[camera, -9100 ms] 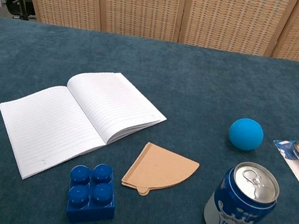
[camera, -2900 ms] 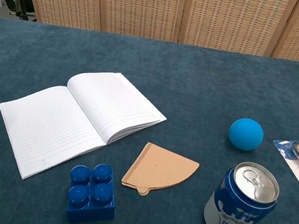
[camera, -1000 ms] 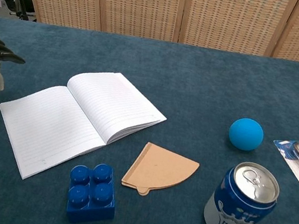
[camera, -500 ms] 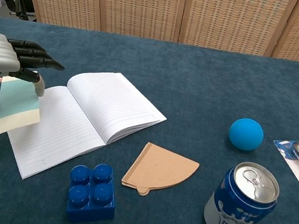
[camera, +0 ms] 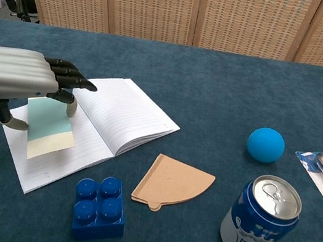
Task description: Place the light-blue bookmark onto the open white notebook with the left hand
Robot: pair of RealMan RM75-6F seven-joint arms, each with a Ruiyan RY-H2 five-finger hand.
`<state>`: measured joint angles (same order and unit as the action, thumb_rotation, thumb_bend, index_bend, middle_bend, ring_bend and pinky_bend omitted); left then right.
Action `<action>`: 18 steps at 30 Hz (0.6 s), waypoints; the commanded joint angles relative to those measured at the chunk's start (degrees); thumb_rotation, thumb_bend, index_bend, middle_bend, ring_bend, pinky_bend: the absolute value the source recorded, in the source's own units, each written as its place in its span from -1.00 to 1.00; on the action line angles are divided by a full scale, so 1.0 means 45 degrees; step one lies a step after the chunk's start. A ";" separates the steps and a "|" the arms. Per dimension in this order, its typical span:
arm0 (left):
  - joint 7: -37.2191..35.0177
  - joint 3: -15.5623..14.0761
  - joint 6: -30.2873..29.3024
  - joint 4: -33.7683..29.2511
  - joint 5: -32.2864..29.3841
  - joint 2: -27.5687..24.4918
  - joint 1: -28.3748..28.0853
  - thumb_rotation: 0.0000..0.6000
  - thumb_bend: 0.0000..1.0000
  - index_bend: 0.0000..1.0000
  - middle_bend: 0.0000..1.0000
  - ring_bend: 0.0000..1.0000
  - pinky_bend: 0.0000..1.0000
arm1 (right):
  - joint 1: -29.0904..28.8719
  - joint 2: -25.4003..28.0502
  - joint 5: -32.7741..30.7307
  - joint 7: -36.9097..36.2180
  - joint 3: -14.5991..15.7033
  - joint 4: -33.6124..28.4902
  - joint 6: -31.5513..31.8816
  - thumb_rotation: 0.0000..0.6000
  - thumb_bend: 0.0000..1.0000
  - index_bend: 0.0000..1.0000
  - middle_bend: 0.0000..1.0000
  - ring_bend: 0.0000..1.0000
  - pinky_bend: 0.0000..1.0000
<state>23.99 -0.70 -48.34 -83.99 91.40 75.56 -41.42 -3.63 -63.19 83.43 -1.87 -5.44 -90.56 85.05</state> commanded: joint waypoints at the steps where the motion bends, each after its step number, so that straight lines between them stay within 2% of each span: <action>1: 0.0444 0.0164 0.0352 -0.0236 -0.0416 0.0180 -0.0189 1.00 -0.51 -0.21 -1.00 -1.00 -1.00 | 0.0005 0.0015 0.0011 -0.0044 0.0002 0.0004 0.0006 1.00 -0.69 -1.00 -1.00 -1.00 -1.00; 18: 0.1741 0.0473 0.0937 -0.0495 -0.1939 0.0259 -0.0566 1.00 -0.51 -0.21 -1.00 -1.00 -1.00 | 0.0025 0.0064 0.0075 -0.0257 0.0003 0.0037 0.0070 1.00 -0.69 -1.00 -1.00 -1.00 -1.00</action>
<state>31.60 1.38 -44.27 -86.17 82.90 76.67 -43.85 -3.52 -62.90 83.77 -3.03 -5.42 -90.39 85.37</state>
